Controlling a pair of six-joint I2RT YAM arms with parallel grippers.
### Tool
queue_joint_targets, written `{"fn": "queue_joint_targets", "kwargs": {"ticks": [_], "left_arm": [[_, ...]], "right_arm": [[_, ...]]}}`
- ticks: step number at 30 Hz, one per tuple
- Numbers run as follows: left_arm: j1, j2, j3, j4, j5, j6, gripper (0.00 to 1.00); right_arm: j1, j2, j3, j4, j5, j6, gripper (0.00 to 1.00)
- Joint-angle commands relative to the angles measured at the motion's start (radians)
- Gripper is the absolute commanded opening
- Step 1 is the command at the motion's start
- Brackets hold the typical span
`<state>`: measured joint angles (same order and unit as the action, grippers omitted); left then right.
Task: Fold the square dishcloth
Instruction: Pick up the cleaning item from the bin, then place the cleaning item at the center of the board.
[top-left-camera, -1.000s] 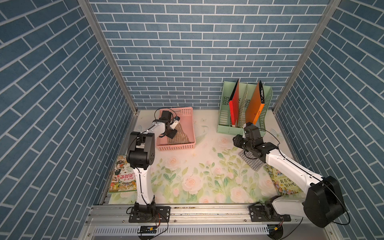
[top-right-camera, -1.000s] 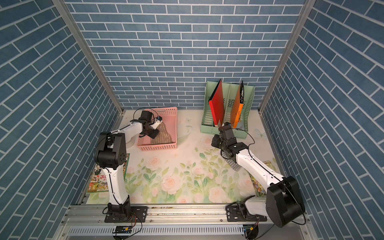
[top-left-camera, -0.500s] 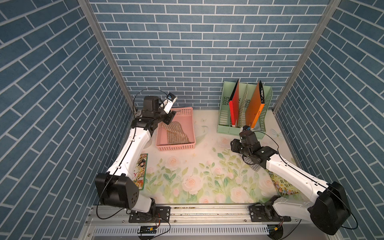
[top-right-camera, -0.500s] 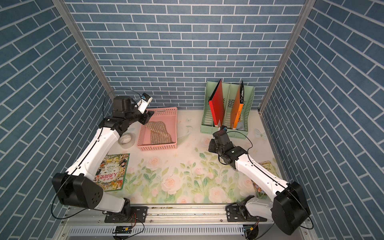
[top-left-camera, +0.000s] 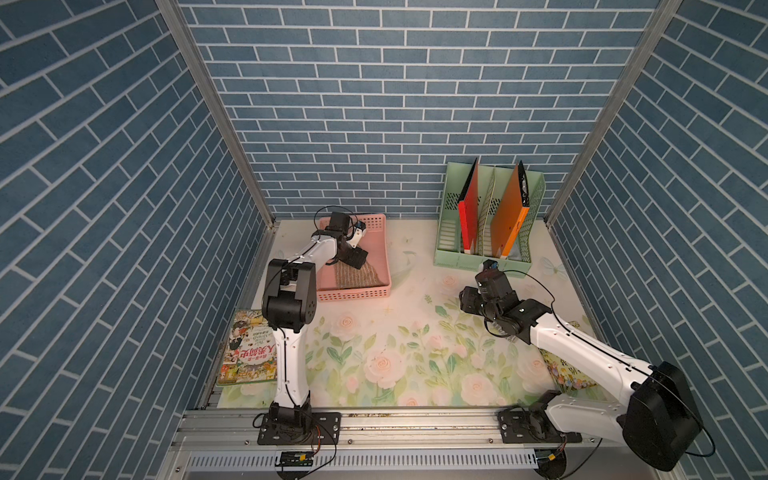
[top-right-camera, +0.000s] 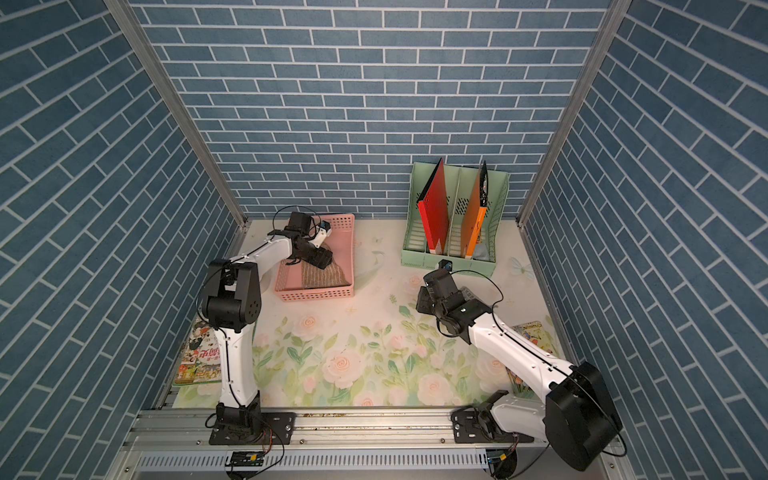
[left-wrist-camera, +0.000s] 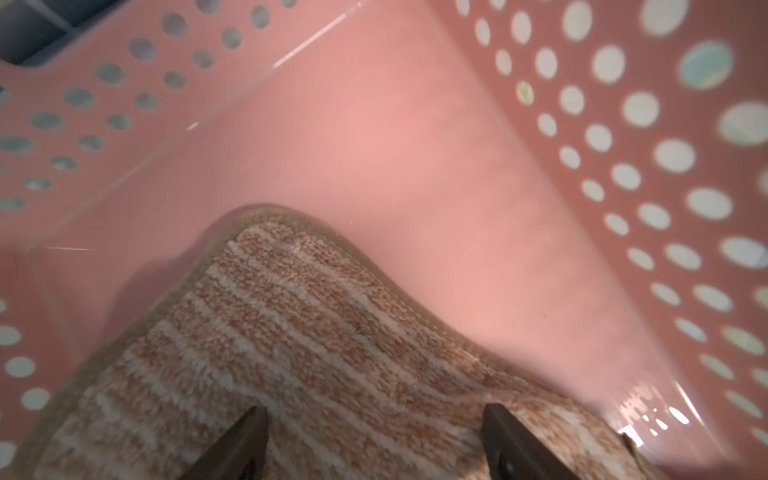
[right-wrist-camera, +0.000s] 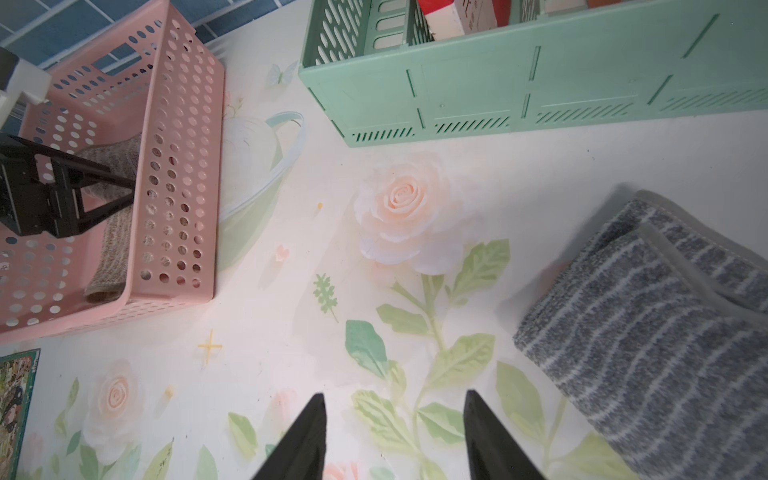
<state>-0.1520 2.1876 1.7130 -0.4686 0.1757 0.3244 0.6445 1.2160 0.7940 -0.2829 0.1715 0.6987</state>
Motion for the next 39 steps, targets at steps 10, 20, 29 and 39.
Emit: {"fn": "queue_joint_targets", "kwargs": {"ticks": [10,20,29,39], "left_arm": [[-0.008,0.099,0.065,-0.064,-0.026,-0.013,0.64],[-0.006,0.124,0.067,-0.094,-0.051,-0.02,0.2],[-0.015,-0.229,-0.004,-0.096,0.042,-0.001,0.0],[-0.372,-0.807,-0.194,-0.208,0.152,0.044,0.0]], "right_arm": [[0.015,-0.042,0.011,-0.002,0.014,-0.002,0.54],[0.015,-0.085,-0.001,-0.023,0.028,0.007,0.54],[0.015,-0.131,0.001,-0.066,0.047,0.001,0.54],[0.016,-0.17,-0.002,-0.09,0.067,0.001,0.54]]}}
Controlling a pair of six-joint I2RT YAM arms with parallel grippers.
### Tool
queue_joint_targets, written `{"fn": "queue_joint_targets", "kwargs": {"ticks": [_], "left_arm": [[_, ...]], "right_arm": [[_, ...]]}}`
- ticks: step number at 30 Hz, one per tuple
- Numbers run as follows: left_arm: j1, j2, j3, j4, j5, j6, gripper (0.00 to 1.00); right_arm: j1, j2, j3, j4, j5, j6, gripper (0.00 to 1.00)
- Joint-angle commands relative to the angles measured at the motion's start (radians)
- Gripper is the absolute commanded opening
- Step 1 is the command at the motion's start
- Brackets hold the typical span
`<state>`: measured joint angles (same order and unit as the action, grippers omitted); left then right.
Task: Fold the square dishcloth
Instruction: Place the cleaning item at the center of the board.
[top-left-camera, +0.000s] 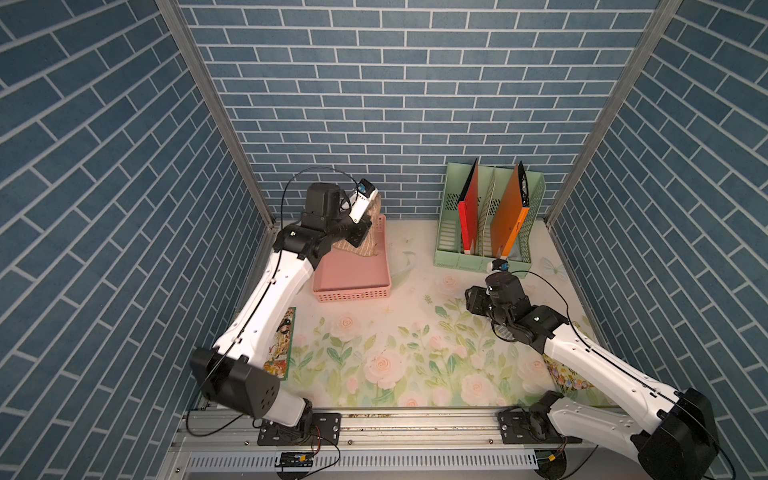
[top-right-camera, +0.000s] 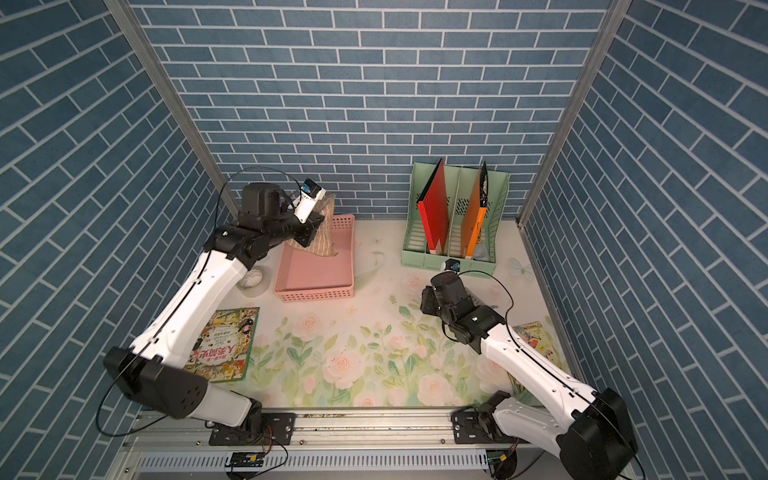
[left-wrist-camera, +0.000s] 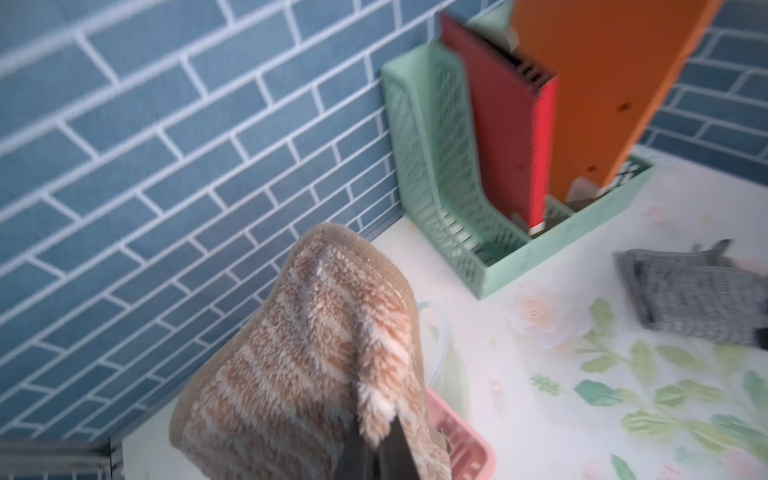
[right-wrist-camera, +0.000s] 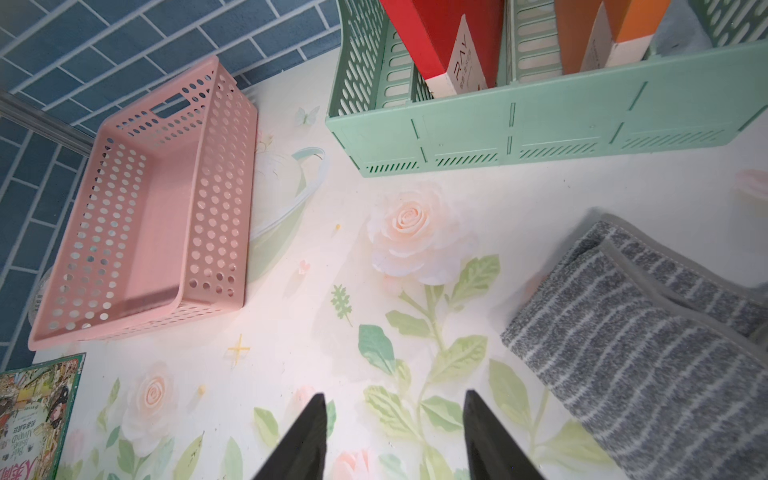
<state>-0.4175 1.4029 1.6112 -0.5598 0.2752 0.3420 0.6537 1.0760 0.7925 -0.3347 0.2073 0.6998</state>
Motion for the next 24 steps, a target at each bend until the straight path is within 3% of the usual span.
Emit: {"fn": "queue_joint_targets", "kwargs": {"ticks": [1,5,10,12,15,19,22,24], "left_arm": [[-0.156,-0.062,-0.119,-0.128,0.065,0.024,0.0],[-0.249,-0.178,-0.244,-0.123,0.137,0.019,0.0],[-0.258,-0.201,-0.468,-0.038,0.199,0.064,0.04],[-0.257,-0.176,-0.573,0.02,0.228,0.093,0.15],[-0.26,-0.093,-0.669,0.093,0.139,0.143,0.54],[-0.253,-0.033,-0.698,0.179,-0.095,0.171,0.61],[-0.261,-0.104,-0.721,0.149,-0.069,0.217,0.72],[-0.288,-0.161,-0.732,0.05,-0.002,0.288,0.72]], "right_arm": [[0.006,-0.037,-0.003,-0.039,0.033,-0.001,0.54],[0.006,-0.064,-0.016,-0.054,0.042,0.001,0.54],[0.006,-0.078,-0.031,-0.062,0.049,0.006,0.54],[0.006,-0.073,-0.036,-0.057,0.049,0.007,0.54],[0.006,-0.051,-0.044,-0.041,0.042,0.012,0.54],[0.012,-0.017,-0.064,-0.015,0.02,0.016,0.54],[0.03,-0.001,-0.09,0.001,0.02,0.021,0.55],[0.04,0.012,-0.102,0.015,0.019,0.023,0.56]]}}
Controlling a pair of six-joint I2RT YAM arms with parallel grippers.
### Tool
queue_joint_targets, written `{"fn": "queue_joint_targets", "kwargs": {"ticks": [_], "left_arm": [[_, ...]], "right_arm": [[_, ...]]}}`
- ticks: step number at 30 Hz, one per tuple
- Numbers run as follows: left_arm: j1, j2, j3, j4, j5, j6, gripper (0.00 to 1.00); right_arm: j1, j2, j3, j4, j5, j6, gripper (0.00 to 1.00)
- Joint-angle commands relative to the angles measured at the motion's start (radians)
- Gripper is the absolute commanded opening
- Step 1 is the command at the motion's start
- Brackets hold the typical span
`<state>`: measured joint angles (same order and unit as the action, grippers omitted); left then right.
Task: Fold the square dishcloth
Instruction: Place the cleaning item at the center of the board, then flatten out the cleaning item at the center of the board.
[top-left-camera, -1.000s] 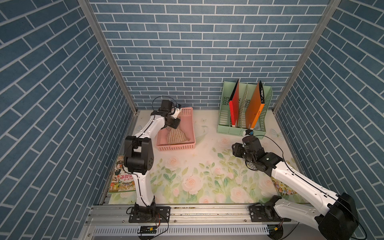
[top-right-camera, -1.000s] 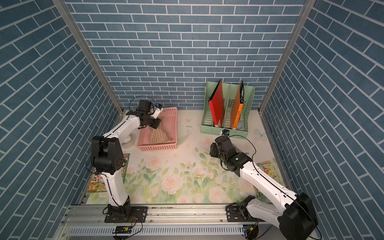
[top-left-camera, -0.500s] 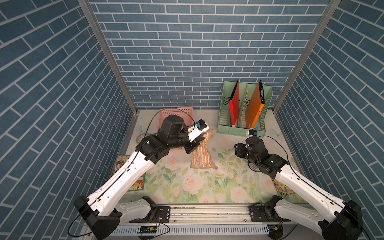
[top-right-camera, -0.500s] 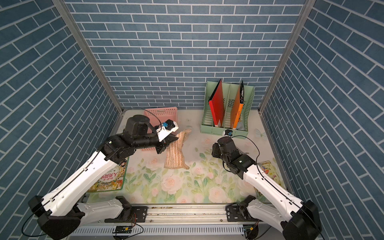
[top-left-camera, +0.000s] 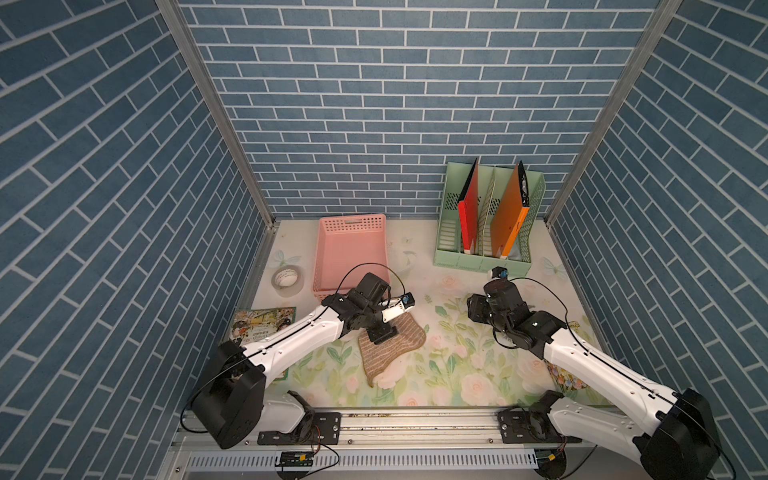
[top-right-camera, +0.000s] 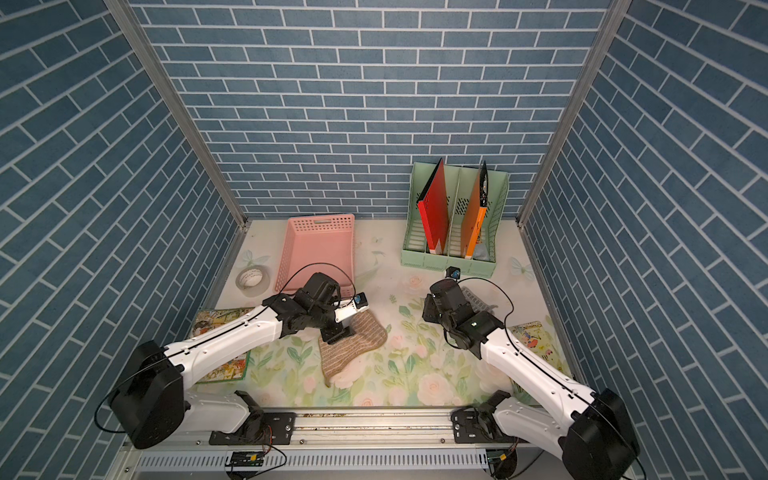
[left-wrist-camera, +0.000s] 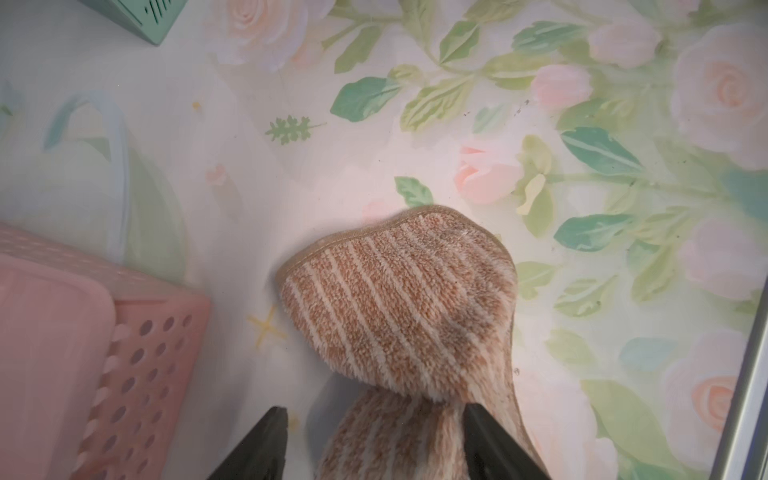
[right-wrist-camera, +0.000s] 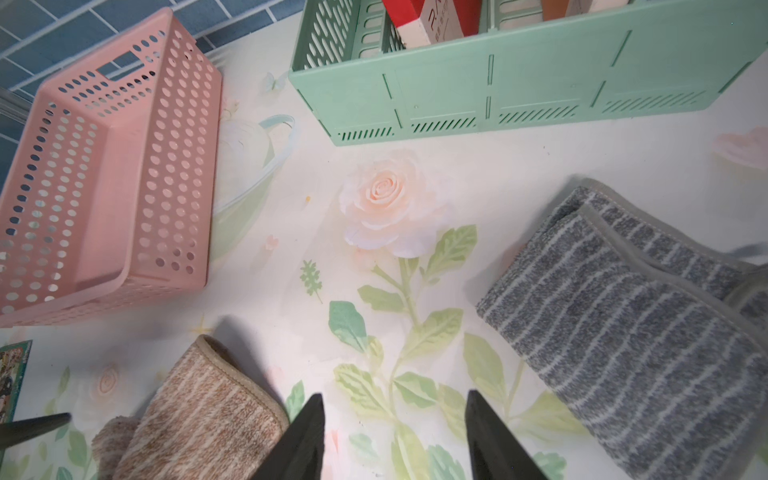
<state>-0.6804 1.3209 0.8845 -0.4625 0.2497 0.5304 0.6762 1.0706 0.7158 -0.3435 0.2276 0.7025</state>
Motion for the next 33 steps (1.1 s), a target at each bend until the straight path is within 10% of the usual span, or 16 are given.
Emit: {"fn": "queue_joint_targets", "kwargs": {"ticks": [1,23,31,33], "left_arm": [[-0.046,-0.097,-0.015,-0.104,0.038,0.125,0.72],[-0.206,0.023,-0.282,-0.072,-0.15,0.193,0.6],[-0.206,-0.037,-0.211,-0.155,-0.174,0.172,0.0],[-0.206,-0.105,-0.157,-0.211,-0.171,0.167,0.0]], "right_arm": [[0.02,0.024,-0.029,0.03,-0.001,0.02,0.56],[0.046,0.093,-0.022,0.049,-0.014,0.02,0.58],[0.046,0.09,-0.027,0.054,-0.013,0.012,0.57],[0.046,0.094,-0.027,0.059,-0.015,0.007,0.57]]}}
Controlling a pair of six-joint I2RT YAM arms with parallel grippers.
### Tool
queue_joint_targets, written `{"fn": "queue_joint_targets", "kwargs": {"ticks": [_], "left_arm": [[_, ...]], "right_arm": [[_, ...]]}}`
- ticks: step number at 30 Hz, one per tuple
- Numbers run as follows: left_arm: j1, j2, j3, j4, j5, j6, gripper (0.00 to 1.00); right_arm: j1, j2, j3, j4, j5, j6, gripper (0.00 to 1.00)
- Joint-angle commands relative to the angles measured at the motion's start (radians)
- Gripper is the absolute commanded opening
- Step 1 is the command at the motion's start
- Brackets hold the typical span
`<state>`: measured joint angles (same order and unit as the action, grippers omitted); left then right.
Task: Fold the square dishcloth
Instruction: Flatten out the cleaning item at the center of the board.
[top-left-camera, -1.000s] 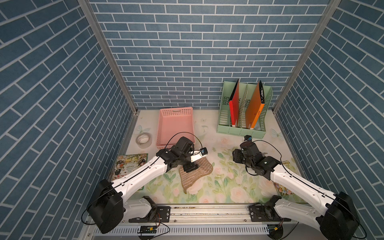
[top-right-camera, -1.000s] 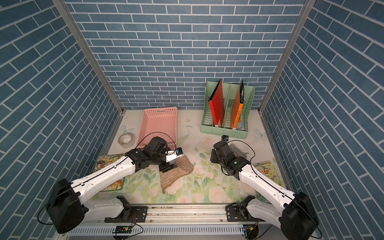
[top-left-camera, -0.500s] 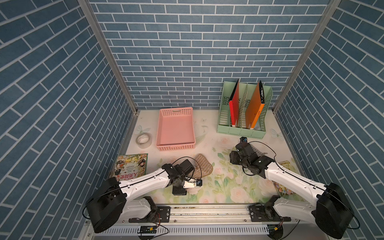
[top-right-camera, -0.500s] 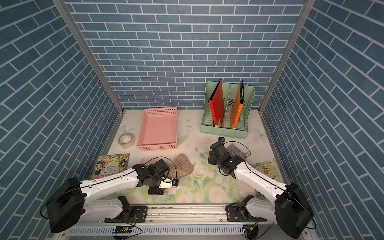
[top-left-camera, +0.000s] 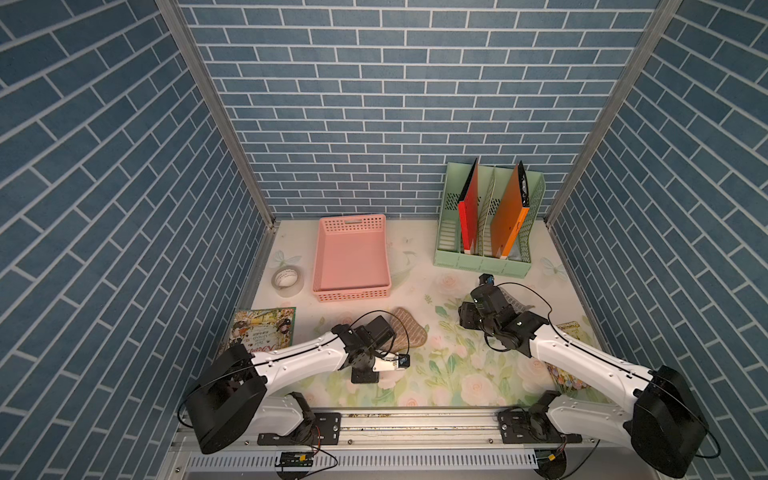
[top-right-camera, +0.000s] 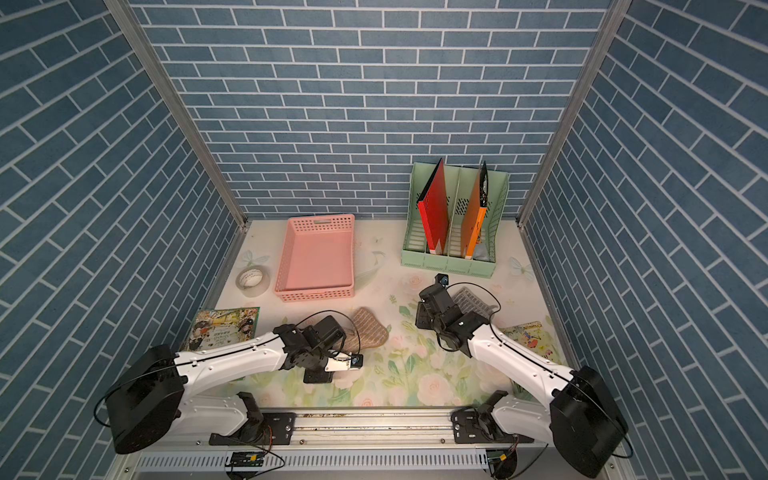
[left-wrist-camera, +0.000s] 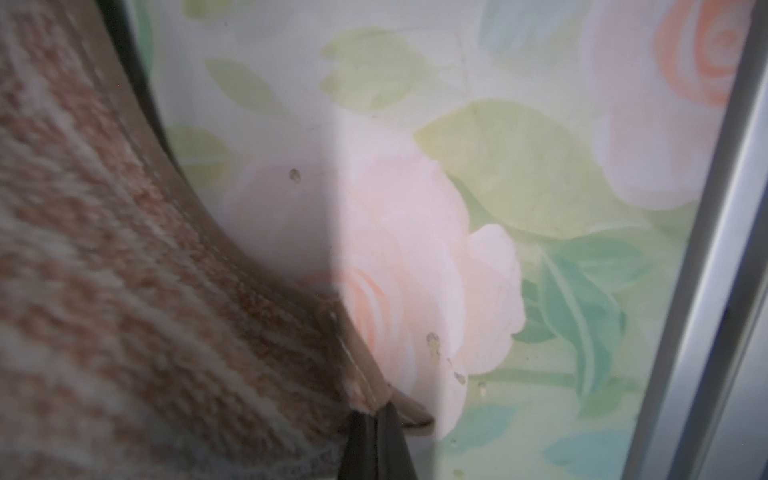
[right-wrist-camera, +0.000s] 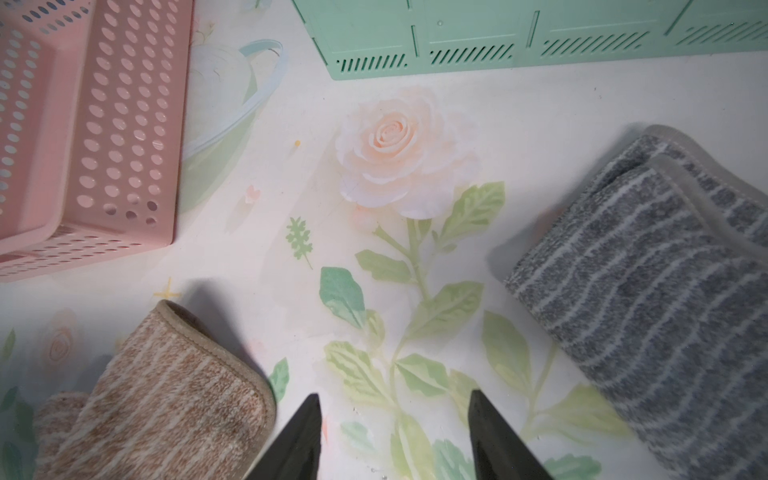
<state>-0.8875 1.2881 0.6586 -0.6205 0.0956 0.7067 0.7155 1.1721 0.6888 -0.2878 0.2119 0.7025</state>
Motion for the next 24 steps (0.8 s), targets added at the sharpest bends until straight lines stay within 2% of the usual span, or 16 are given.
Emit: {"fn": "queue_joint_targets", "kwargs": {"ticks": [1,6,9,14,18,24], "left_arm": [[0.001,-0.104,0.101,-0.08,-0.019,-0.014,0.0],[0.001,-0.241,0.278,-0.168,-0.058,-0.042,0.0],[0.001,-0.279,0.336,-0.181,-0.081,-0.051,0.0],[0.002,-0.315,0.345,-0.121,-0.201,-0.071,0.0],[0.004,-0.338,0.346,-0.092,-0.232,-0.087,0.0],[0.005,-0.344,0.353,-0.096,-0.238,-0.099,0.0]], "right_arm": [[0.006,-0.006,0.0,0.007,-0.001,0.004,0.57],[0.024,-0.005,-0.015,0.046,-0.006,-0.031,0.56],[0.062,-0.001,-0.017,0.075,-0.006,-0.071,0.61],[0.179,-0.034,-0.043,0.145,0.042,-0.153,0.74],[0.294,-0.056,-0.101,0.273,0.068,-0.236,0.88],[0.417,0.055,-0.106,0.392,0.073,-0.365,0.9]]}}
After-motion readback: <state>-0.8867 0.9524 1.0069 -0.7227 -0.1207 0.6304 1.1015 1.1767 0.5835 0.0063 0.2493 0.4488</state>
